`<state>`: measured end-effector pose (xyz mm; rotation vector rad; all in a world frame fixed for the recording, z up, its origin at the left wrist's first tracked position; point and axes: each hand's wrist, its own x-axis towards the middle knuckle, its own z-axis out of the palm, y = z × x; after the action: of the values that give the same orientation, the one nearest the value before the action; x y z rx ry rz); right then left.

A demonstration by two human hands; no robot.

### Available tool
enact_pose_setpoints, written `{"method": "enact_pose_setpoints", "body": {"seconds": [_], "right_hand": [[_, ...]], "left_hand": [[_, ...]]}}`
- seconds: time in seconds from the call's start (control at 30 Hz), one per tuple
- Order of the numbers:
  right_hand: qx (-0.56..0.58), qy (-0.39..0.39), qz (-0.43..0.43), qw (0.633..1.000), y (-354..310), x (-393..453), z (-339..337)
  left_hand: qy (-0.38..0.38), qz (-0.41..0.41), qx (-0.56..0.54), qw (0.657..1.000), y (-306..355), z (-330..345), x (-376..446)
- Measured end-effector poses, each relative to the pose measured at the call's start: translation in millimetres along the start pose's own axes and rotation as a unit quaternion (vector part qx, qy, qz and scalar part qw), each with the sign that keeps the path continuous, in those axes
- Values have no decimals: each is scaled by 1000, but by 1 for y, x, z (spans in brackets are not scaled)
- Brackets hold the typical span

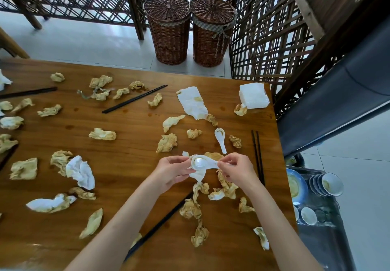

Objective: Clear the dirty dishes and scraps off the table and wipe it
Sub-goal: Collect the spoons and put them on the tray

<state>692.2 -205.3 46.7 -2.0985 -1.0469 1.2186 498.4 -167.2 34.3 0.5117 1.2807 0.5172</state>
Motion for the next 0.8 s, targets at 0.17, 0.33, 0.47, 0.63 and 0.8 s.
{"method": "enact_pose_setpoints", "body": {"seconds": [0.17, 0.33, 0.47, 0.63, 0.8], "right_hand": [[31, 8, 29, 999, 11, -3, -3], [29, 15, 57, 998, 25, -3, -11], [31, 29, 73, 996, 34, 3, -21], [57, 36, 103, 992, 43, 16, -36], [84, 76, 119, 986, 52, 28, -47]], "left_hand": [[-17, -25, 12, 999, -12, 5, 7], [-42, -48, 45, 997, -15, 20, 17], [-61, -61, 68, 994, -11, 37, 29], [-66, -73, 101, 990, 0, 61, 50], [-57, -45, 190, 979, 21, 82, 80]]}}
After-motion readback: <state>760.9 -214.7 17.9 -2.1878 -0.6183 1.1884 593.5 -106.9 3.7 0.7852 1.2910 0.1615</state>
